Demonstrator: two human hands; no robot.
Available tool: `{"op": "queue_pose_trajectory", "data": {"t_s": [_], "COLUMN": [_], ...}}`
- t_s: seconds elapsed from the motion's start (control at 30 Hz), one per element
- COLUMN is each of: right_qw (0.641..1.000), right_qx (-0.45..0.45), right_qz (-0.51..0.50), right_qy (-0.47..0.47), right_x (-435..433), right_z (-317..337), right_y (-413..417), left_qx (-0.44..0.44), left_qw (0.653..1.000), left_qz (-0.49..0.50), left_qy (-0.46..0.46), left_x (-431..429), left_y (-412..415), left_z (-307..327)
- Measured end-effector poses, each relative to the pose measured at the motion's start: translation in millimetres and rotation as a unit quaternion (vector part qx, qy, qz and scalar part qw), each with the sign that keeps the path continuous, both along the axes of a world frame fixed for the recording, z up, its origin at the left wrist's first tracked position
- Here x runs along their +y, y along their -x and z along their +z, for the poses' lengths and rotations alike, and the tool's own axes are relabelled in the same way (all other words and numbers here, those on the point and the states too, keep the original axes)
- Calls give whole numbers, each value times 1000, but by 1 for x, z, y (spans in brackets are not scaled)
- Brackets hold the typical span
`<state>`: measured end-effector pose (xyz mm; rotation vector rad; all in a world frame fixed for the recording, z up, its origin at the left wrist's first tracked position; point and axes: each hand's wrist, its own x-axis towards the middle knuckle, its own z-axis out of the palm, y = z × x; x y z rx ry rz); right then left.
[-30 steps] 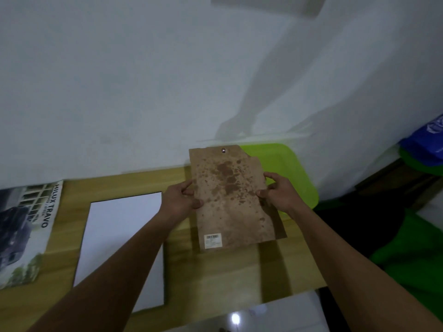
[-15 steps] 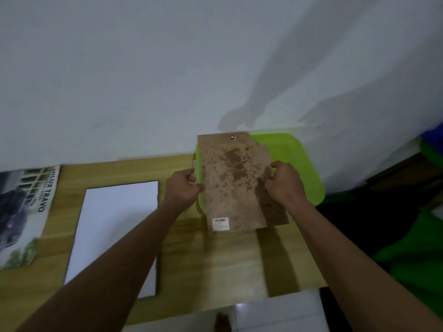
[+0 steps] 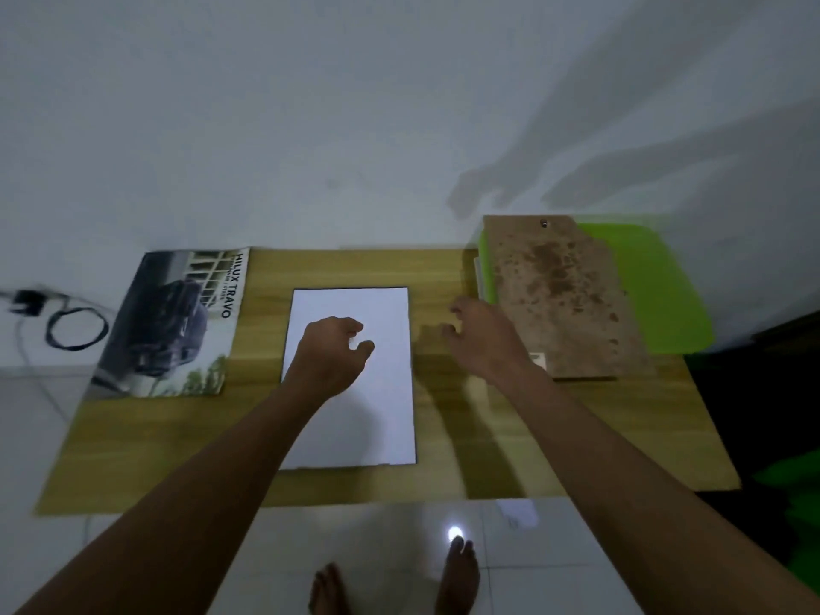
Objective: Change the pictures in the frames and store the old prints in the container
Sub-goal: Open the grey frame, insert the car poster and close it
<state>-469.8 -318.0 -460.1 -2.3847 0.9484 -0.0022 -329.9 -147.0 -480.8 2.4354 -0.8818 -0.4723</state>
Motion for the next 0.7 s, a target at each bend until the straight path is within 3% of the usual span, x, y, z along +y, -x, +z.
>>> {"op": "queue_pose_trajectory", "data": {"t_s": [0.43,0.7], "right_qw": [989,991], "right_qx": [147,120], "right_qz": [16,-1], "right_qy": [30,51], "right_x": [110,128], "right_z": [-77,-97], "right_y": [-42,-42], "left_qx": [-8,12], "left_qw": [993,996], "left_qz": [-44,-1], "left_qy": [-109,-93], "left_x": [111,115], "left_y": [-49,-44], "left_z": [-66,-80]}}
